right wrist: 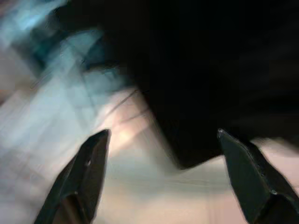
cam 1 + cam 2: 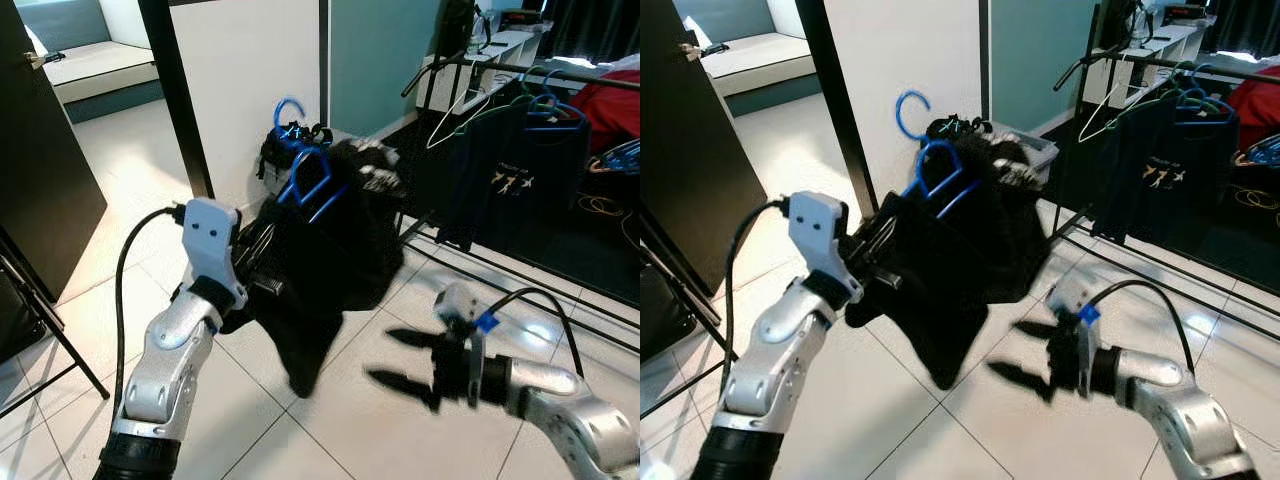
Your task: Hang hanger
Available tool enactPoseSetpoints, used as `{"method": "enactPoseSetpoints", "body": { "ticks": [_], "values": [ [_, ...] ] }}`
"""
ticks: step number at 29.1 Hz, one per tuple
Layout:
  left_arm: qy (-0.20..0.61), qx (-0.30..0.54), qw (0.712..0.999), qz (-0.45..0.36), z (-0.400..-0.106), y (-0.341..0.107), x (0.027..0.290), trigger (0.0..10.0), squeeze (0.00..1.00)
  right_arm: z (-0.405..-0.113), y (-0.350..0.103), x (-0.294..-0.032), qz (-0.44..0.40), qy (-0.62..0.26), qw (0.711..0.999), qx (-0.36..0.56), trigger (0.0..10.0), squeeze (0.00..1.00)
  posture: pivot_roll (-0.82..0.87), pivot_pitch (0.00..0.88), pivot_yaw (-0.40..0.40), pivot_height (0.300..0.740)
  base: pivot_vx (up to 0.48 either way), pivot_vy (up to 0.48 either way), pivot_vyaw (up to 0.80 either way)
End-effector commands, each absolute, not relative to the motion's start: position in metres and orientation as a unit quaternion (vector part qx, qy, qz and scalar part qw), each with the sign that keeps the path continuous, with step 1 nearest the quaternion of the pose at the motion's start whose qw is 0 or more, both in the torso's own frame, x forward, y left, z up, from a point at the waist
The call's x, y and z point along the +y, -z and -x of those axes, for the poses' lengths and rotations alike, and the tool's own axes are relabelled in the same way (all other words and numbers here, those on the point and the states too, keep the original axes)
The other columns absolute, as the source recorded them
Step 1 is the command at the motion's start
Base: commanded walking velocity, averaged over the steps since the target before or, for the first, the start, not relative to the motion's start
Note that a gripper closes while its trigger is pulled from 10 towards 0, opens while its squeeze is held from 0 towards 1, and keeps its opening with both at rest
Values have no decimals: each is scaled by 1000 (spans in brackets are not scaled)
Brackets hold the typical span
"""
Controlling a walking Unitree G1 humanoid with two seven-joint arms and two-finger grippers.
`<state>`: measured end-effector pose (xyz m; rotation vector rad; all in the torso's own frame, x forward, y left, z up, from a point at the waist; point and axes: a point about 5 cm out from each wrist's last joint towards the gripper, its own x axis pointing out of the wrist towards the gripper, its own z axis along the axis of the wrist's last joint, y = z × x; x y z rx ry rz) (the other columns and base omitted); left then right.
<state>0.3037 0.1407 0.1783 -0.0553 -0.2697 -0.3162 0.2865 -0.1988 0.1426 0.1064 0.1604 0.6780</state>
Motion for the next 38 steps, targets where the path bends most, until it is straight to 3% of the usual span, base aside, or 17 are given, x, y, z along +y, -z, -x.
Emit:
{"method": "enactPoseSetpoints", "body": {
  "ticks": [1,2,7,15,19,25,38],
  "values": [
    [135,-148,979,33,-303,-179,150,10000,0,-290,-143,-210,-58,-289,953,70,10000,0,-84,0,42,740,0,0,0],
    [126,-132,983,26,-302,-169,155,10000,0,-300,-140,-219,-94,-210,971,62,10000,0,-85,0,42,740,0,0,0],
    [64,-67,994,50,-304,-142,172,10000,0,-307,-121,-229,-149,-109,980,73,10000,0,-98,0,32,740,0,0,-290],
    [57,-72,993,72,-304,-141,170,10000,0,-308,-118,-236,-169,-98,978,69,10000,0,-114,0,23,740,0,0,-755],
    [110,-122,983,79,-302,-151,157,10000,0,-310,-121,-239,-178,-93,979,48,10000,0,-130,0,22,740,480,0,0],
    [129,-133,980,68,-302,-154,150,10000,0,-312,-120,-241,-177,-80,980,48,10000,0,-137,0,23,740,480,0,0],
    [163,-147,974,58,-305,-163,132,10000,0,-316,-119,-244,-180,-63,981,43,10000,0,-143,0,32,740,480,0,-743]
  ]
}}
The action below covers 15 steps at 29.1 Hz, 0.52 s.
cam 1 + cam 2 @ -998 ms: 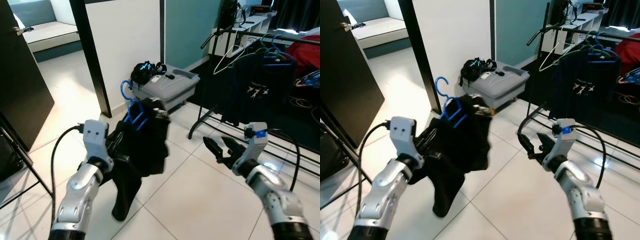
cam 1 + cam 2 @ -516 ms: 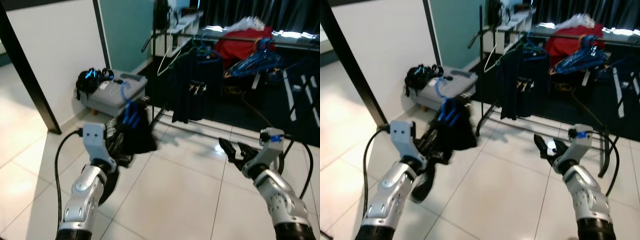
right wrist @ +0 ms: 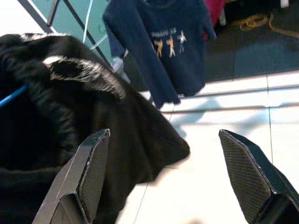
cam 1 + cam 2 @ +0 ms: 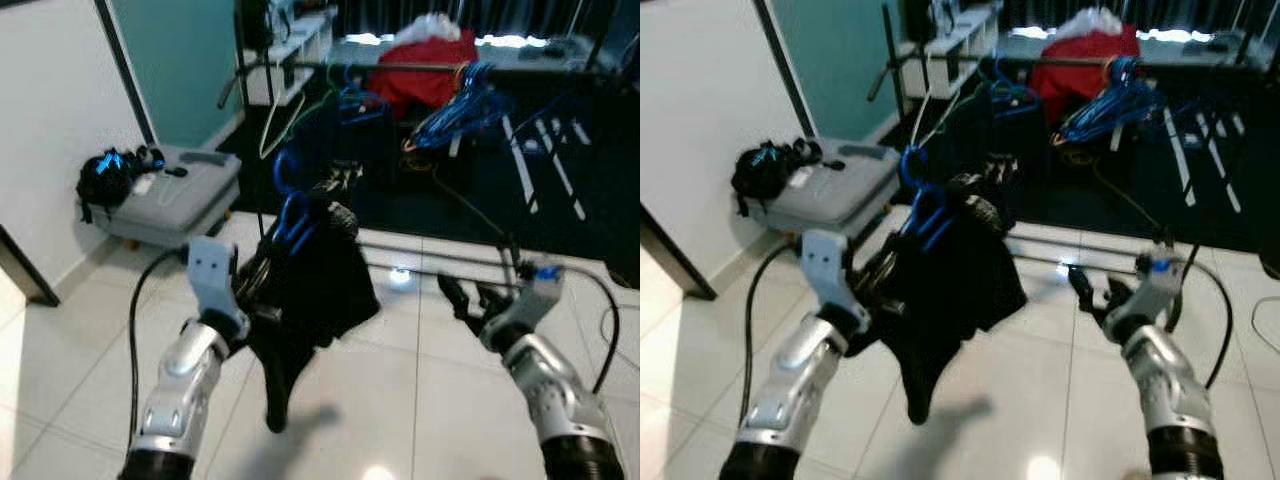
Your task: Hang hanger
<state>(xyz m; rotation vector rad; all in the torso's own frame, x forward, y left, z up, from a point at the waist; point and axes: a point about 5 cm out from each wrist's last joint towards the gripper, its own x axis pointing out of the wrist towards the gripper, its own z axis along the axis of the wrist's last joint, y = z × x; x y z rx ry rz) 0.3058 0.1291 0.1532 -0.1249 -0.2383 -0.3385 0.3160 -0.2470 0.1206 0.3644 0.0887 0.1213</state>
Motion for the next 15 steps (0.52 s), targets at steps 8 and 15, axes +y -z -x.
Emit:
{"method": "enactPoseSetpoints", "body": {
  "ticks": [8,15],
  "values": [
    [191,-164,966,62,-310,-172,117,10000,0,-318,-119,-240,-185,-65,980,33,10000,0,-144,0,46,740,480,0,-54],
    [213,-175,959,66,-313,-179,104,10000,0,-320,-119,-238,-188,-67,979,30,10000,0,-143,0,54,740,480,0,0]
  ]
}}
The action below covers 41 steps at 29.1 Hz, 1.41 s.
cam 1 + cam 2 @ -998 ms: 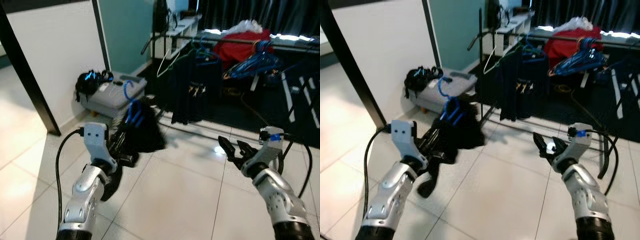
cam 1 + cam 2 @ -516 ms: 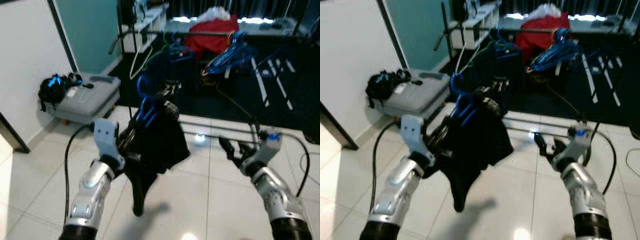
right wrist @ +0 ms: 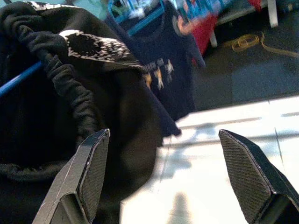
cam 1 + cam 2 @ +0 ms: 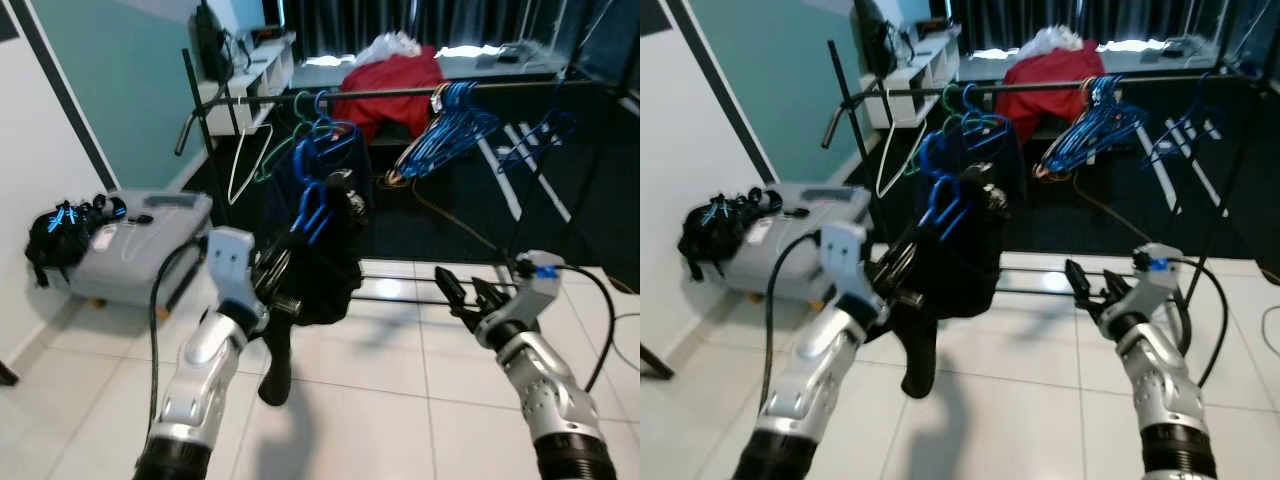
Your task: Hang hanger
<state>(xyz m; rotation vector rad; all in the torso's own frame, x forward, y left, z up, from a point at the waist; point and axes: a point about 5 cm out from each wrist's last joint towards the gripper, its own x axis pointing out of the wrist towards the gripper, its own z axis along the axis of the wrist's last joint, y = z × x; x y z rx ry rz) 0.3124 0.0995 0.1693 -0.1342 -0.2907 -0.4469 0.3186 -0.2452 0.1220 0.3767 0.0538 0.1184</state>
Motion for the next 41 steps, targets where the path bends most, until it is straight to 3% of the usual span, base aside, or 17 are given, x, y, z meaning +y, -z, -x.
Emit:
{"method": "enactPoseSetpoints", "body": {
  "ticks": [1,11,25,41],
  "values": [
    [220,-178,957,68,-314,-182,99,10000,0,-320,-118,-237,-189,-68,979,29,10000,0,-147,0,60,740,480,0,0],
    [234,-180,953,68,-317,-186,84,10000,0,-320,-117,-236,-192,-68,979,25,10000,0,-151,0,68,740,480,0,0],
    [243,-172,952,63,-316,-183,75,10000,0,-321,-115,-231,-186,-77,979,33,10000,0,-151,0,70,740,480,0,-800],
    [236,-162,956,60,-316,-181,71,10000,0,-321,-115,-232,-187,-75,979,30,10000,0,-148,0,71,740,480,0,-502]
  ]
}}
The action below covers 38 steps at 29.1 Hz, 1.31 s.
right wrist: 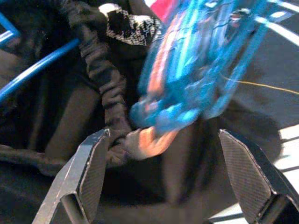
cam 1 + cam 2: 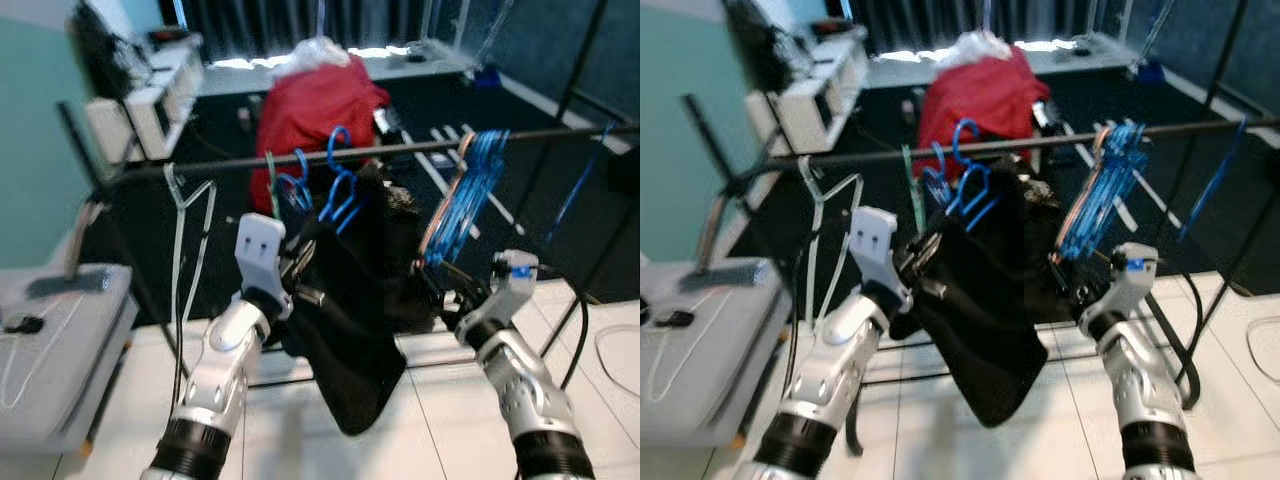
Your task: Hang hanger
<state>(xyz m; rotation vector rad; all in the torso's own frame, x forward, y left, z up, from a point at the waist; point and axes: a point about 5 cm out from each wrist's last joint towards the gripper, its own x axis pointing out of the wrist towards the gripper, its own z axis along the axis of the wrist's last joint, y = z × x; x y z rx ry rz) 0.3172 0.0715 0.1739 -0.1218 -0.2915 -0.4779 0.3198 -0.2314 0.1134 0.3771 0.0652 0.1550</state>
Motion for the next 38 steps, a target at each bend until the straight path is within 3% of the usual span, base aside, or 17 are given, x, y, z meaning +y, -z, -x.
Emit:
{"method": "enactPoseSetpoints", "body": {
  "ticks": [1,12,21,38],
  "values": [
    [233,-146,960,55,-317,-178,69,10000,0,-321,-116,-232,-189,-74,979,28,10000,0,-148,0,71,740,480,0,0],
    [224,-69,972,31,-311,-163,52,10000,0,-321,-116,-233,-191,-72,979,25,10000,0,-144,0,73,740,75,0,0],
    [164,43,979,111,-302,-147,38,10000,0,-322,-116,-233,-192,-72,979,26,10000,0,-145,0,73,740,0,0,0],
    [156,86,971,157,-294,-154,26,10000,0,-324,-116,-231,-192,-74,978,27,10000,0,-137,0,72,740,0,0,0]
  ]
}}
